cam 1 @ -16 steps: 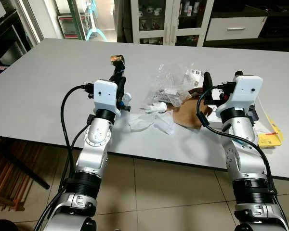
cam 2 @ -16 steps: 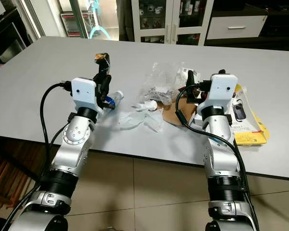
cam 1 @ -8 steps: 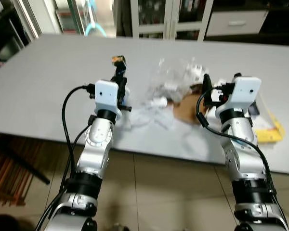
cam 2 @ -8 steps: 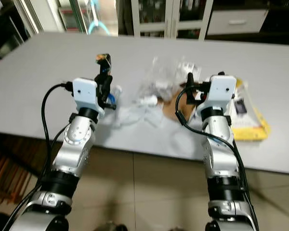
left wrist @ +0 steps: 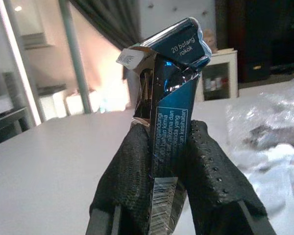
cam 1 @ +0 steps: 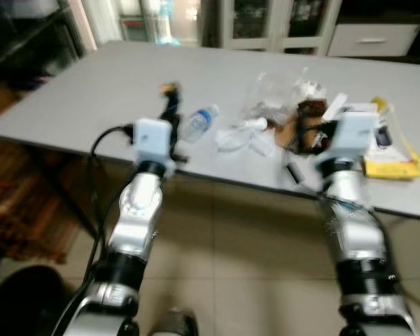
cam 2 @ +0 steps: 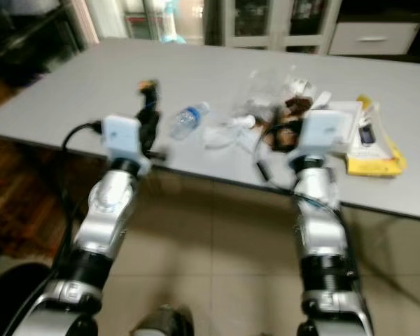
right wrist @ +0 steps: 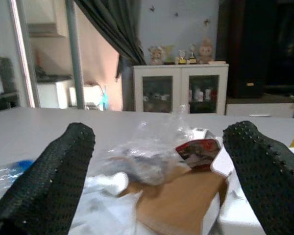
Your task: Picking trash to rubbish bin
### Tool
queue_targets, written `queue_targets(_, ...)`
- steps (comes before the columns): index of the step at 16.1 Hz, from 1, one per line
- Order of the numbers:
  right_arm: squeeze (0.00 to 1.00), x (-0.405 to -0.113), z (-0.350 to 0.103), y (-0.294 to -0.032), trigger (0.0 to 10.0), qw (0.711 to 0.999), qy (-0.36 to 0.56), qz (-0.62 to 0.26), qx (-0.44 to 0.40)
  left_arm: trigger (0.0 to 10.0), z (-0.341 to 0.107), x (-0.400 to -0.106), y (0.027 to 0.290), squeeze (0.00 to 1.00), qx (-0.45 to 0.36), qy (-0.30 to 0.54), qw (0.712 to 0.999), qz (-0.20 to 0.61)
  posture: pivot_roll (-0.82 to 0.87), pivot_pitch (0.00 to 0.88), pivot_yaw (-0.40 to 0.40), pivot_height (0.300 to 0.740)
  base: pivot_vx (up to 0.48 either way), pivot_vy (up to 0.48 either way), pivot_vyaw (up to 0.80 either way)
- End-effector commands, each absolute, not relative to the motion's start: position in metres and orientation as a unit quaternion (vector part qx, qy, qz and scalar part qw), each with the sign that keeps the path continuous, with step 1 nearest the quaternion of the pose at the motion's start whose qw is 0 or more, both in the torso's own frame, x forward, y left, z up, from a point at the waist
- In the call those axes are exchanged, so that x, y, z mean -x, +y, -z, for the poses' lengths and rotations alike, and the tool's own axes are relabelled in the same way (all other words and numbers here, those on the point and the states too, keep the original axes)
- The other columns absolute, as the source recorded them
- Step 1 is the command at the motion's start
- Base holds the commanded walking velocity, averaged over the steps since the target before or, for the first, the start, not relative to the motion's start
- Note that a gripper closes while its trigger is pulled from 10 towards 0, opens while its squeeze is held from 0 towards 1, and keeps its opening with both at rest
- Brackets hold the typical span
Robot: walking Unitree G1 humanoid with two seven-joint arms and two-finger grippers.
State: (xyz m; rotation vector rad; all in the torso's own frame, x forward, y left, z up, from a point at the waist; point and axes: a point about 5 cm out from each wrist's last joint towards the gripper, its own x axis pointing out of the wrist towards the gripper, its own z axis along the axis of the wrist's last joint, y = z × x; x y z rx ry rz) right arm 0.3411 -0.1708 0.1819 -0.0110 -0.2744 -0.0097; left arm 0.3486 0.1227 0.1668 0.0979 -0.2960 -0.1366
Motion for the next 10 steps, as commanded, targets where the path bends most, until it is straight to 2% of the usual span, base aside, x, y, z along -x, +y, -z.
queue_targets(1, 0.00, -0.3419, -0.1850, -0.1739, 10.0, 0.990, -0.139, 0.011, 0.007, 10.0, -0.1759, -0.3507, 0.1187, 0.00, -0.051, -0.161, 0.983, 0.074, -0.07, 0.029, 0.050, 0.740, -0.251, 0.000, 0.00)
queue_targets(2, 0.00, -0.3420, -0.1847, -0.1734, 10.0, 0.990, -0.138, 0.009, 0.009, 10.0, -0.1761, -0.3508, 0.1188, 0.00, -0.050, -0.161, 0.983, 0.074, -0.07, 0.030, 0.049, 0.740, -0.244, 0.000, 0.00)
queue_targets(7, 0.00, -0.3412, -0.1822, -0.1727, 10.0, 0.991, -0.132, 0.006, 0.011, 10.0, -0.1751, -0.3506, 0.1193, 0.00, -0.049, -0.159, 0.983, 0.073, -0.07, 0.041, 0.048, 0.740, 0.000, 0.000, 0.00)
queue_targets(10, 0.00, -0.3412, -0.1814, -0.1725, 10.0, 0.992, -0.128, 0.005, 0.012, 10.0, -0.1750, -0.3508, 0.1193, 0.00, -0.048, -0.158, 0.984, 0.073, -0.07, 0.046, 0.046, 0.740, -0.265, 0.000, 0.00)
